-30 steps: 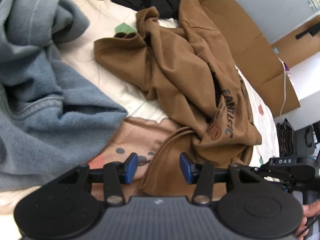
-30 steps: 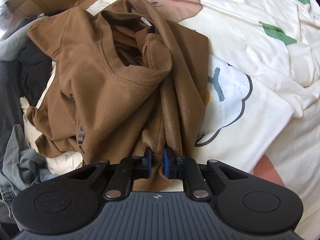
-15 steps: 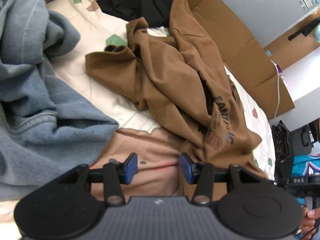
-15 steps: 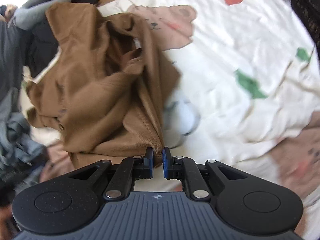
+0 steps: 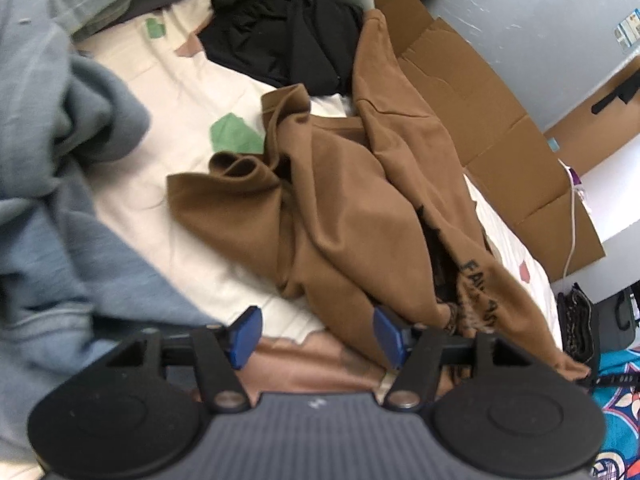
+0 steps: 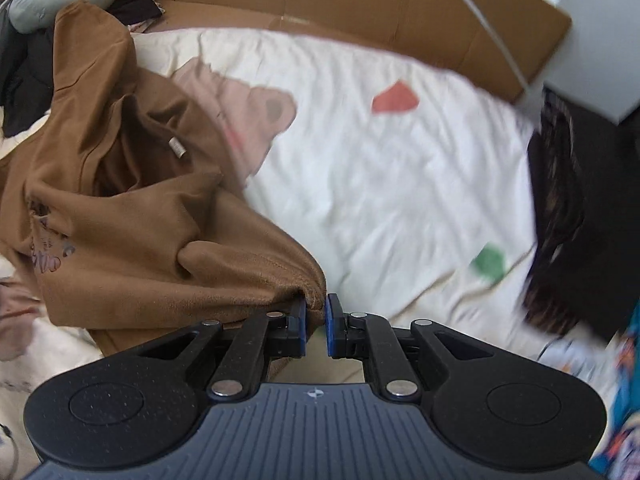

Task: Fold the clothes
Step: 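Hold the T-shirt with the right tool while the left tool grasps another edge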

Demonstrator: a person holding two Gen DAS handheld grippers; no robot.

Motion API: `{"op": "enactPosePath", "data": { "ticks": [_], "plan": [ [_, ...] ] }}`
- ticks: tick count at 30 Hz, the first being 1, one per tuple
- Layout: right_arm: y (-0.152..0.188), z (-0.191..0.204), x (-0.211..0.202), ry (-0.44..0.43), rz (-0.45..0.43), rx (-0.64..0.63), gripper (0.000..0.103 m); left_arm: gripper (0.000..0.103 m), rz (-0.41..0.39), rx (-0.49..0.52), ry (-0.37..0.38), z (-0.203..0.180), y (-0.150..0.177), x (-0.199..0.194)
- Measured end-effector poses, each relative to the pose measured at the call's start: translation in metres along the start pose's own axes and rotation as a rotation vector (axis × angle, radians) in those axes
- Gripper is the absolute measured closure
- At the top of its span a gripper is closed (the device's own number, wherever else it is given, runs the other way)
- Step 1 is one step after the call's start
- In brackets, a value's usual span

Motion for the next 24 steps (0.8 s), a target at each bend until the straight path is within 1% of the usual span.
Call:
{"op": "enactPosePath", "data": {
  "ticks": [5, 8, 11, 14, 16, 18, 21, 24],
  "plan": [
    [-0.027, -0.022, -0.001, 0.04, 0.009, -0.048, 0.095, 0.038, 0.008, 0.003, -0.017, -0.005, -0.002, 0.016],
    [-0.035, -0.034, 0.0, 0.053, 0.012, -0.08, 0.095, 0.038, 0.005, 0.005, -0.033, -0.003, -0.002, 0.021],
    [-0.04, -0.047, 0.001, 0.065, 0.004, -0.104, 0.096, 0.036, -0.005, 0.007, -0.061, -0.002, -0.004, 0.027],
    [-0.04, -0.067, 0.008, 0.069, -0.019, -0.093, 0.096, 0.034, -0.018, 0.01, -0.088, -0.004, -0.006, 0.035],
    [-0.037, -0.08, 0.018, 0.063, -0.04, -0.07, 0.095, 0.029, -0.032, 0.015, -0.095, -0.007, -0.008, 0.041],
    [-0.031, -0.089, 0.029, 0.051, -0.07, -0.029, 0.095, 0.025, -0.048, 0.029, -0.101, -0.013, -0.01, 0.048],
    [-0.021, -0.1, 0.045, 0.023, -0.104, 0.042, 0.095, 0.024, -0.054, 0.056, -0.117, -0.021, -0.015, 0.06],
    [-0.014, -0.105, 0.061, 0.004, -0.118, 0.037, 0.095, 0.024, -0.064, 0.068, -0.128, -0.026, -0.016, 0.065]
  ]
}}
Point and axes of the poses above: each gripper's, at about its wrist camera, not at the fingertips, and x roughly the way its jaws point, z to its left, y to its underside, the point moved 5 cm from there along x, roughly the way its jaws point, and after that the axes turned 15 degrees about -y, right-handed, at the moved point
